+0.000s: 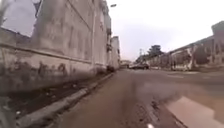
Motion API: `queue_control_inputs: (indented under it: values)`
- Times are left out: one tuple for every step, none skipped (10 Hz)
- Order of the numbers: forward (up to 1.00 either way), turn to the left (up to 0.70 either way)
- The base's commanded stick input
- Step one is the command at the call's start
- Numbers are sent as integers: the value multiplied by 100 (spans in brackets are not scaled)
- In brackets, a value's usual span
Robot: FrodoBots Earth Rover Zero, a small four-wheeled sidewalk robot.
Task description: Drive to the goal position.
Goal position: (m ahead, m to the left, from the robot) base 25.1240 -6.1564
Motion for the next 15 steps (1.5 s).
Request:
queue_control_inputs:
  values:
    - [0, 70]
    - [0, 70]
    - [0, 62]
    - [0, 23]
    - [0, 0]
    - [0, 0]
    - [28, 0]
    - [67, 0]
    - [70, 0]
    - [70, 0]
    - [70, 0]
    - [70, 0]
    - [70, 0]
    - [70, 0]
    - [70, 0]
